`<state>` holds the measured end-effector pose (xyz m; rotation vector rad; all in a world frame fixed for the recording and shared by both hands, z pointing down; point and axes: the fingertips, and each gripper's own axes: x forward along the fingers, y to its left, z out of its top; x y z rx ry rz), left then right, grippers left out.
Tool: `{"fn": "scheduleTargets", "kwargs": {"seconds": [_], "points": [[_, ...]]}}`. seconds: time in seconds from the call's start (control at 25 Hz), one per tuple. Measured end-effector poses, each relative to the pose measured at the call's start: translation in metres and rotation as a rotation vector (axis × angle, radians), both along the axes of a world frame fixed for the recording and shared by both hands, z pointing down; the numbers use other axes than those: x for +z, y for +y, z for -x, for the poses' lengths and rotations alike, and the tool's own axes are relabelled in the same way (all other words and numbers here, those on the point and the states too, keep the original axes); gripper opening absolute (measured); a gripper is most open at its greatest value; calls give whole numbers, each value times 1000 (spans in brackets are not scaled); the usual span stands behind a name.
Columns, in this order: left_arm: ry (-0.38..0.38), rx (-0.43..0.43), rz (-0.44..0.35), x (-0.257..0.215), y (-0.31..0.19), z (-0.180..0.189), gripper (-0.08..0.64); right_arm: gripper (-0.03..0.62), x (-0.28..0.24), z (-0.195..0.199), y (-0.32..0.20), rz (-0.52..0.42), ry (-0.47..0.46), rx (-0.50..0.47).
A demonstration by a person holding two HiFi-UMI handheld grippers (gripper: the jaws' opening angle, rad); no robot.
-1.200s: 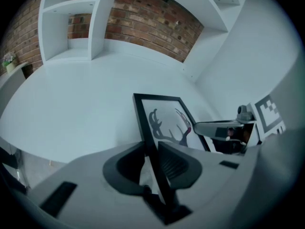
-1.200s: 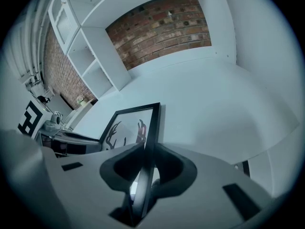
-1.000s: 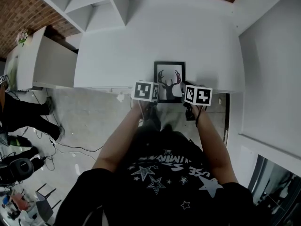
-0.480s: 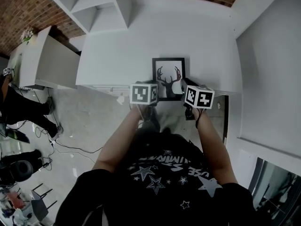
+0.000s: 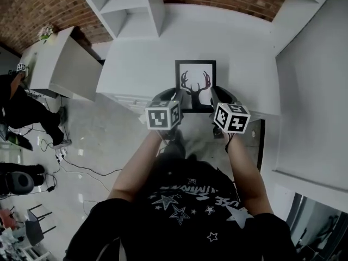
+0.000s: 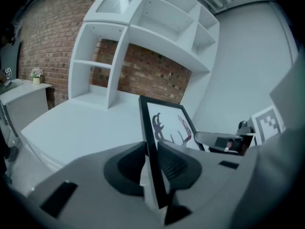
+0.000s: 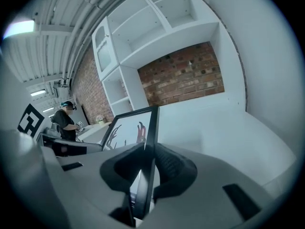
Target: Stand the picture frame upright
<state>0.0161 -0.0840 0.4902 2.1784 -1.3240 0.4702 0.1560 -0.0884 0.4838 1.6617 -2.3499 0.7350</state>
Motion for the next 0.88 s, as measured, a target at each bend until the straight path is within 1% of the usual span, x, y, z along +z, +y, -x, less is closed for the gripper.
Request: {"fn": "scheduleTargets", "kwargs": {"seconds": [0.2, 0.44, 0.68, 0.88], "points": [[34, -58, -38, -9, 7, 23, 86, 80, -14, 24, 1, -54, -13, -41], [51, -105, -62, -11, 1, 52, 87, 80, -17, 53, -11, -74, -11, -82], [54, -112, -71, -8, -38, 85, 87, 80, -14, 86, -52, -86, -15, -95], [54, -102, -79, -6, -91, 115, 87, 80, -14, 116, -102, -108, -21, -89]]}}
